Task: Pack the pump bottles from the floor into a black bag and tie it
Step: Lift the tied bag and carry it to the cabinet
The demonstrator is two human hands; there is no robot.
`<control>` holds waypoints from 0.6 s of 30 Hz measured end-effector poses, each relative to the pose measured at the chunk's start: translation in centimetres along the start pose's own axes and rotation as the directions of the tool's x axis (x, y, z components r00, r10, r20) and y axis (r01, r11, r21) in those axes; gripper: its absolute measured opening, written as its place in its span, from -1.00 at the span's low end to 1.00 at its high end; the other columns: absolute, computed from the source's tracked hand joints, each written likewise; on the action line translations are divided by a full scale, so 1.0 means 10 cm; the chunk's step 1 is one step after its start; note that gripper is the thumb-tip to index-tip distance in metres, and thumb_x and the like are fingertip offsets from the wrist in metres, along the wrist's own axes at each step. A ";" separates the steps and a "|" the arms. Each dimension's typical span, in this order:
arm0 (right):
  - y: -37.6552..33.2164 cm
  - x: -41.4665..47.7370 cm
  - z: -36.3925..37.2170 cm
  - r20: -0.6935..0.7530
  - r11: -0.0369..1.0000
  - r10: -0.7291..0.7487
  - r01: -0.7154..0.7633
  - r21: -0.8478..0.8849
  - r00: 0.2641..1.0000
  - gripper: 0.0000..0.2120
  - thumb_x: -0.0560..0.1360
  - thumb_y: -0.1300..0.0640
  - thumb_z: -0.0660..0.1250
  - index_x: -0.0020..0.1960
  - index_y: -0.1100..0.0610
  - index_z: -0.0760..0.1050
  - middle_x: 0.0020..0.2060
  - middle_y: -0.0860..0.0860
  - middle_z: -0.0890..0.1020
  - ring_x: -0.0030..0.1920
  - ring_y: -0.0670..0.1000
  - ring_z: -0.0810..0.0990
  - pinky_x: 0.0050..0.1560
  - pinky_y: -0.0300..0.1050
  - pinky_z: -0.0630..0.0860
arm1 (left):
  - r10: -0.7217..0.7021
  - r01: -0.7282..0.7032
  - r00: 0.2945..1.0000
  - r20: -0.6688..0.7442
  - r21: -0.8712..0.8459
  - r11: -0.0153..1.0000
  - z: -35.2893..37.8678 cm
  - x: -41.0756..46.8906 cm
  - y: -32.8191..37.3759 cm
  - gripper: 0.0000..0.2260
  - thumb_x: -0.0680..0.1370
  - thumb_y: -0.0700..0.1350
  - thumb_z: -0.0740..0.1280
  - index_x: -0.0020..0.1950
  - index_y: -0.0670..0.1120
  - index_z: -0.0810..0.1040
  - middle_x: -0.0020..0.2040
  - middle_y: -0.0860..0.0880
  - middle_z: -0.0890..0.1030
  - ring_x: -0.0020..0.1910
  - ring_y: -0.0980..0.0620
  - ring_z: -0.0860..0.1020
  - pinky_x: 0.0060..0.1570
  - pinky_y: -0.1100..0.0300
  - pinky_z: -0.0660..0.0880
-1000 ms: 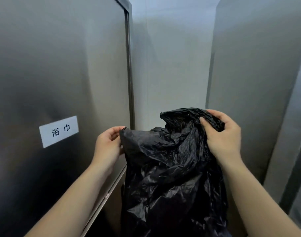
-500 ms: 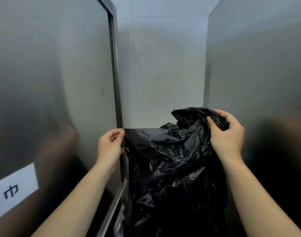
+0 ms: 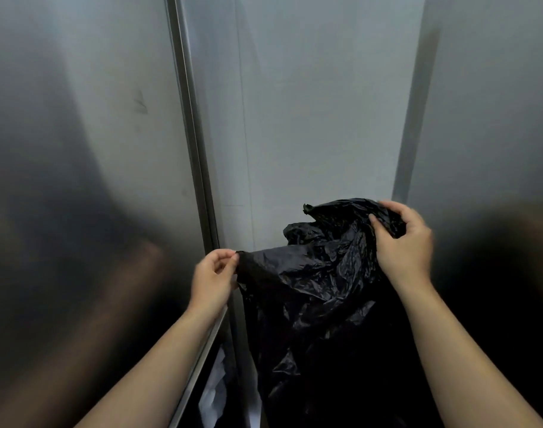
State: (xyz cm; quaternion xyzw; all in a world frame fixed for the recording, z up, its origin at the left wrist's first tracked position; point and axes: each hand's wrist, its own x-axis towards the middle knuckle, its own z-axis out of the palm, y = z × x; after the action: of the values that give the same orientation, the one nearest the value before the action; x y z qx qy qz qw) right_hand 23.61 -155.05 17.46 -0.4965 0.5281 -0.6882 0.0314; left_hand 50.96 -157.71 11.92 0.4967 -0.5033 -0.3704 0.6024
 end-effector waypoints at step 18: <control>0.76 -0.48 0.21 0.514 0.932 0.134 0.068 -0.355 0.847 -0.60 0.47 0.04 0.37 0.28 0.09 0.45 0.17 0.08 0.49 0.18 0.02 0.47 0.15 -0.34 0.26 | -0.167 0.156 0.985 0.040 0.187 0.970 -0.03 -0.10 -0.76 -0.77 0.50 -0.05 0.37 0.12 -0.07 0.55 -0.02 -0.01 0.61 0.00 0.06 0.56 0.06 0.20 0.40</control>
State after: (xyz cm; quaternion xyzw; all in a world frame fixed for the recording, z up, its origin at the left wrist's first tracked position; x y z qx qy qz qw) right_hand 23.88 -157.18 8.50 -0.6549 0.6241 -0.4152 0.0964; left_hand 51.49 -158.45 4.27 0.5790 -0.5095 -0.3838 0.5078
